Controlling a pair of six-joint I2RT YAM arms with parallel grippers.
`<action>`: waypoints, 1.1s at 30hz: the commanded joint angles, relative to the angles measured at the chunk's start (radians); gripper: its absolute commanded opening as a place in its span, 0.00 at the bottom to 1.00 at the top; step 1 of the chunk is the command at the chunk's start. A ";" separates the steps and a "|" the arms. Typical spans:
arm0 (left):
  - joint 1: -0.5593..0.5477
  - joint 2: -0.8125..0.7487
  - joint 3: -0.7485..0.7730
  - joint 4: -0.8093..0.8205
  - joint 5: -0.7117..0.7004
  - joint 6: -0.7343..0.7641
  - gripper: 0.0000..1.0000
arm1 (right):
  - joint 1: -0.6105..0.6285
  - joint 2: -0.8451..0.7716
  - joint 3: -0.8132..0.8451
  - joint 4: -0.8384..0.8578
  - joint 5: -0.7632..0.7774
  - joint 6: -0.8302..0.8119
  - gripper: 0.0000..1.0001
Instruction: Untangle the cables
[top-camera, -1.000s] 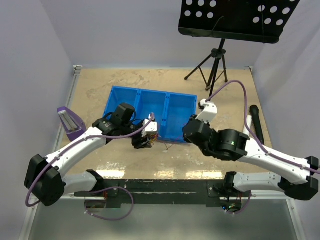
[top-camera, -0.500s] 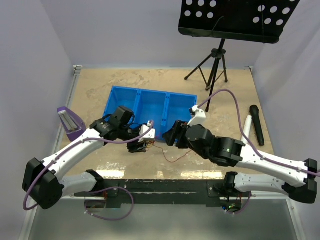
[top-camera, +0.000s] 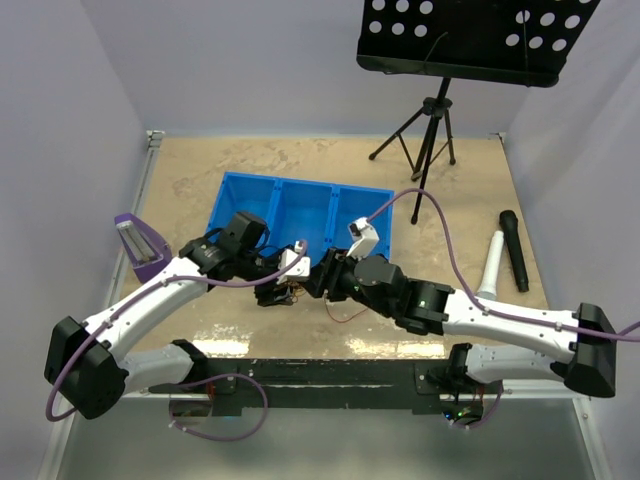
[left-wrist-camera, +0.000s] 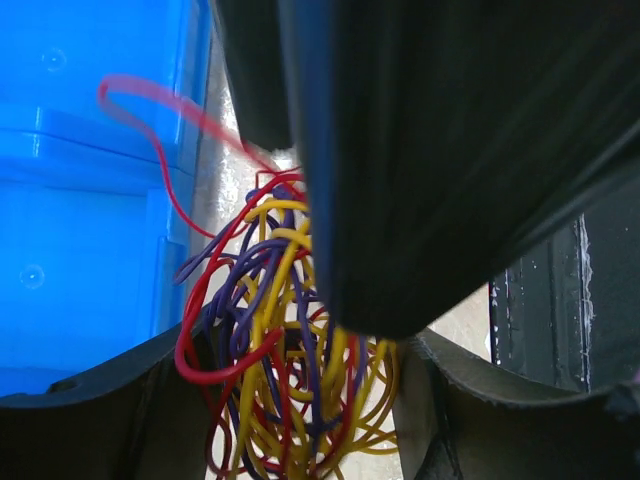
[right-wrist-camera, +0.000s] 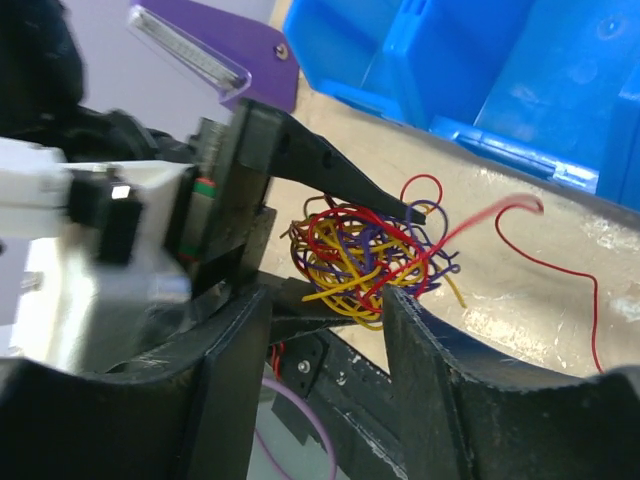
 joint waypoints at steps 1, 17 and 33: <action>0.000 -0.026 0.053 0.005 0.027 -0.009 0.65 | 0.002 0.048 0.014 0.085 -0.030 -0.017 0.52; 0.000 -0.023 0.136 -0.030 0.123 -0.057 0.52 | 0.005 0.114 -0.019 0.073 0.033 -0.031 0.32; 0.000 -0.015 0.141 -0.099 0.113 -0.028 0.62 | 0.003 -0.026 -0.061 0.019 0.108 -0.091 0.00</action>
